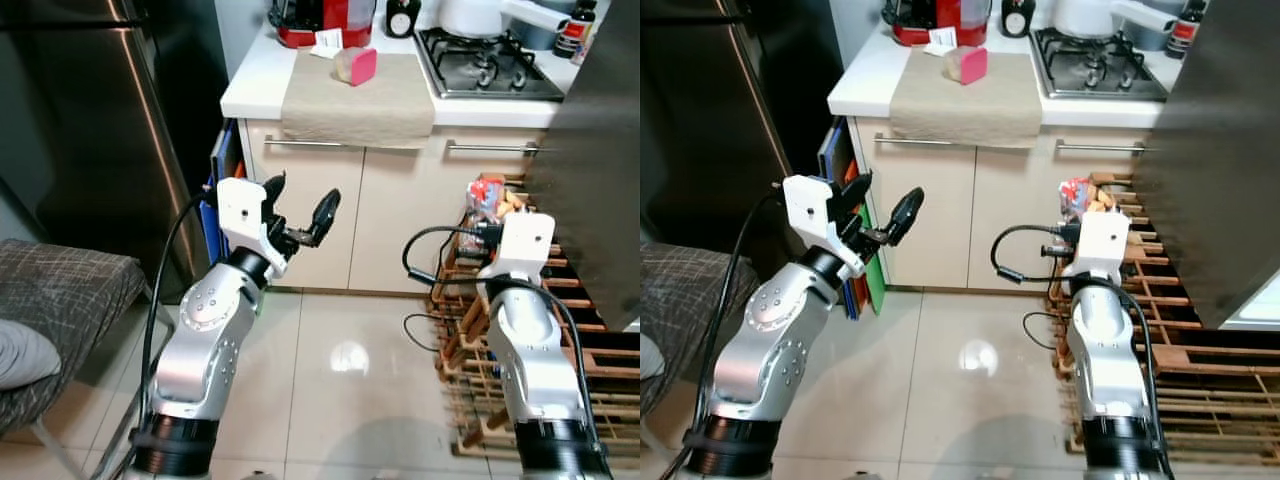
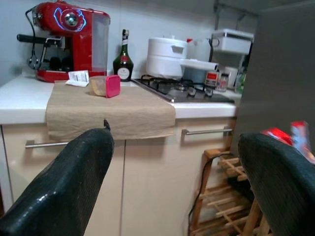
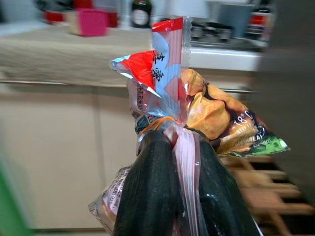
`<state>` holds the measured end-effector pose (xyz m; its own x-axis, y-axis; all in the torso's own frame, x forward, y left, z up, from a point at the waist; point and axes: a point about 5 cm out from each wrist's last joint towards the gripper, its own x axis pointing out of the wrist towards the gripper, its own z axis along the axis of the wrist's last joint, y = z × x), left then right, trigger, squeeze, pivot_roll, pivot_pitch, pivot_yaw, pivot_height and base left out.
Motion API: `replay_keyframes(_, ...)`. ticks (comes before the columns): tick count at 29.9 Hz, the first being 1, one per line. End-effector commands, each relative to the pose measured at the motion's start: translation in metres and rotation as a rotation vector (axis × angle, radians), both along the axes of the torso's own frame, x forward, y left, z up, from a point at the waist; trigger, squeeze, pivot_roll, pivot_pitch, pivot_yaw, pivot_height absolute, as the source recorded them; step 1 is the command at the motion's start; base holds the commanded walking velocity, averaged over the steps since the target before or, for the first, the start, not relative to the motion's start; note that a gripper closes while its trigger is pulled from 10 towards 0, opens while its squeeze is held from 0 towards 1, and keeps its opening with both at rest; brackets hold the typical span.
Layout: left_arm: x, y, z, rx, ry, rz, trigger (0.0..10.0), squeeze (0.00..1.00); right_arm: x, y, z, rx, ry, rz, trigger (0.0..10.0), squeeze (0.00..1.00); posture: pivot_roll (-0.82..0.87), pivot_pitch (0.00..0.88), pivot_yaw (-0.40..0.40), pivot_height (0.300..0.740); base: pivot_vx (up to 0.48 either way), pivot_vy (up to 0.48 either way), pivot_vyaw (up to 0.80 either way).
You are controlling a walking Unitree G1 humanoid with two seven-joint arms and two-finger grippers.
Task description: Restocking fridge
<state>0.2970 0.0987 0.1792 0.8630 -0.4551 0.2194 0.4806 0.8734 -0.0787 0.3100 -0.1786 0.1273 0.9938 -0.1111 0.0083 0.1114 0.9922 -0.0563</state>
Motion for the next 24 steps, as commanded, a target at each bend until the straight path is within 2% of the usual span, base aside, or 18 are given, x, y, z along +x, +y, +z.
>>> replay_keyframes(1,0.002,-0.002,0.002,0.011,-0.016,-0.031,10.0,0.00,0.004,-0.001,0.006,0.005,-0.038,-0.011,10.0,0.00,-0.04,0.000,0.050,0.740,0.000,0.000,0.00)
replay_keyframes(6,0.000,0.000,0.008,-0.034,-0.038,-0.087,10.0,0.00,0.005,0.000,0.009,0.004,-0.053,-0.010,10.0,0.00,-0.04,0.000,0.067,0.740,0.000,0.000,0.00)
replay_keyframes(13,-0.007,0.002,0.017,-0.074,-0.092,-0.127,10.0,0.00,0.007,-0.010,0.004,-0.003,-0.049,-0.031,10.0,0.00,0.00,0.000,0.059,0.740,0.000,-0.363,0.00)
replay_keyframes(19,-0.011,0.003,0.019,-0.063,-0.113,-0.151,10.0,0.00,0.013,-0.006,0.005,0.069,-0.044,-0.028,10.0,0.00,0.01,0.000,0.053,0.740,0.081,-0.418,0.00)
replay_keyframes(24,-0.011,0.001,0.020,-0.063,-0.119,-0.168,10.0,0.00,0.015,-0.004,0.007,0.064,-0.052,-0.015,10.0,0.00,0.00,0.000,0.048,0.740,0.000,-0.431,0.00)
